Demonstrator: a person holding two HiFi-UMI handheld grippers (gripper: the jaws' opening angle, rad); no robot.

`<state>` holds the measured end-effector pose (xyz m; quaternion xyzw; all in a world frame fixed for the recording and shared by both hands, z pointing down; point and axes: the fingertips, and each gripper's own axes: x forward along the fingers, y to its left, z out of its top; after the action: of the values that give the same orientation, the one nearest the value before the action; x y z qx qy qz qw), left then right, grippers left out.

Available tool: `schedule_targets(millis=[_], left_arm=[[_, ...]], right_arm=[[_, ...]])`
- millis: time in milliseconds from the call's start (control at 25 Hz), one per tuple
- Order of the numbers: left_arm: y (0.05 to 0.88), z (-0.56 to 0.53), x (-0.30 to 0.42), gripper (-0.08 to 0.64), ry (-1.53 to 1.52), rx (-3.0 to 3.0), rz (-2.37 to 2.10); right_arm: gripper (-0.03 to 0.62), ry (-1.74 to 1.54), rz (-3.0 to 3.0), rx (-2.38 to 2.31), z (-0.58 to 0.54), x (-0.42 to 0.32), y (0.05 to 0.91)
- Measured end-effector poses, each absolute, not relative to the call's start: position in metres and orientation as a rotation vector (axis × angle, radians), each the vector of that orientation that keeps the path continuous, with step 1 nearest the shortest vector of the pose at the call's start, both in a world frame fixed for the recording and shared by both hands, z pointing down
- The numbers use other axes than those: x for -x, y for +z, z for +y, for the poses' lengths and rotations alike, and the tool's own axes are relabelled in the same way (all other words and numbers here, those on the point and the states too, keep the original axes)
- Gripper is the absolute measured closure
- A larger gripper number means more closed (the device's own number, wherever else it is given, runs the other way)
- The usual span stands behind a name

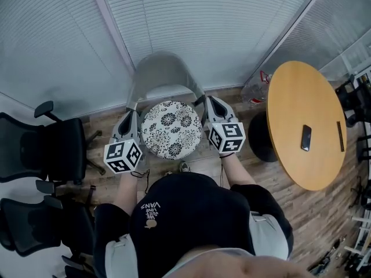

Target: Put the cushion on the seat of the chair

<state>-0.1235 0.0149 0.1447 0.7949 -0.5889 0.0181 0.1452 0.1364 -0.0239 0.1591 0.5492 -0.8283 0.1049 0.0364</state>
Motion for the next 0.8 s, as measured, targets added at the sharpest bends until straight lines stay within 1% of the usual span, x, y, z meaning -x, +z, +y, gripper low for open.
schedule_targets(millis=[360, 800], left_arm=[[0.133, 0.015, 0.129, 0.549, 0.029, -2.302, -1.734], [0.137, 0.017, 0.126, 0.549, 0.034, -2.297, -1.725]], right_arm=[[0.575, 0.262, -2.564, -1.67, -0.027, -0.13, 0.144], [0.575, 0.289, -2.575, -1.654, -0.025, -0.128, 0.148]])
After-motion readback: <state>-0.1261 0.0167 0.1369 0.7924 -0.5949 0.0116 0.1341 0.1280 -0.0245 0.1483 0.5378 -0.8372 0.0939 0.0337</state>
